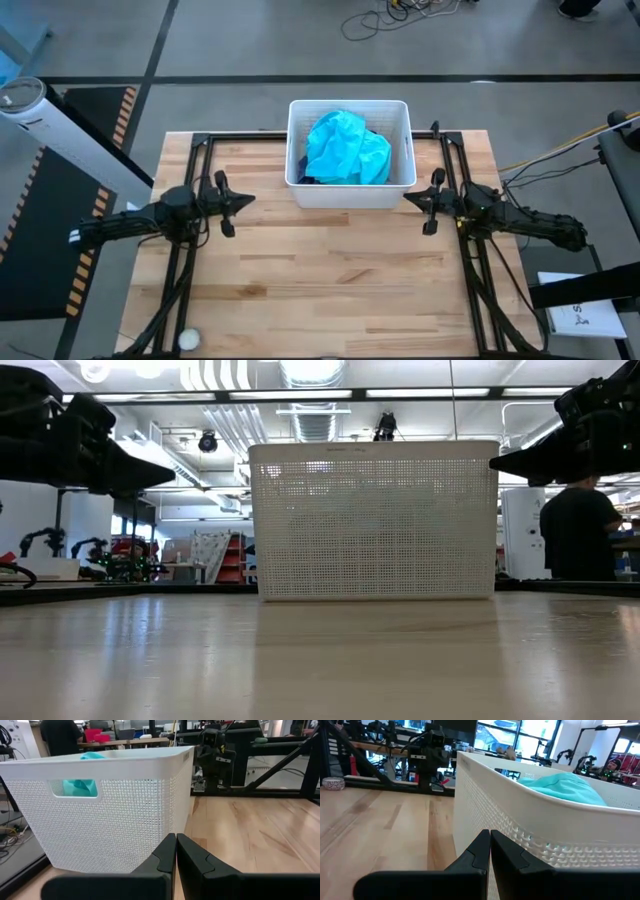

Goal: Sort clothes
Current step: Return to Home Position

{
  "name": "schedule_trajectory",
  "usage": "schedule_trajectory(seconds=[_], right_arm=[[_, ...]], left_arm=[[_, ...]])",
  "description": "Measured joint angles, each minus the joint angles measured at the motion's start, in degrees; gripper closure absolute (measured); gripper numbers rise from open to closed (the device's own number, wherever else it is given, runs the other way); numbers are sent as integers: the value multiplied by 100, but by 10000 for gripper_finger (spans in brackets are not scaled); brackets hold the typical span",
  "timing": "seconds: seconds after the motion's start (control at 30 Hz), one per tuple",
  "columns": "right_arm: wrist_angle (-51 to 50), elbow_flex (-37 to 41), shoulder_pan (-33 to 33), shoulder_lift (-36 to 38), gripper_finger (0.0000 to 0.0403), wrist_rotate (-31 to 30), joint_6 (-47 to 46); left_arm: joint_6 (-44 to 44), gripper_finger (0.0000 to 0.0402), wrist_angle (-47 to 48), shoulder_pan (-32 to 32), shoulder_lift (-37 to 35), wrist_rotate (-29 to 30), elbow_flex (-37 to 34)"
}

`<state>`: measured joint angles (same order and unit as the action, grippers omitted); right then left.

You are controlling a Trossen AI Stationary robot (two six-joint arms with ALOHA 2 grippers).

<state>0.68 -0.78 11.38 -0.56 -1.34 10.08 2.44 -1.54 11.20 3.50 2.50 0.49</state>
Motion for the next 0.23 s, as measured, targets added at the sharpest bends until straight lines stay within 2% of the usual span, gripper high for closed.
schedule_trajectory(seconds=[0.23], right_arm=[[1, 0, 0, 0, 403, -4, -1]], left_arm=[[0, 402, -20, 0, 185, -2, 0]])
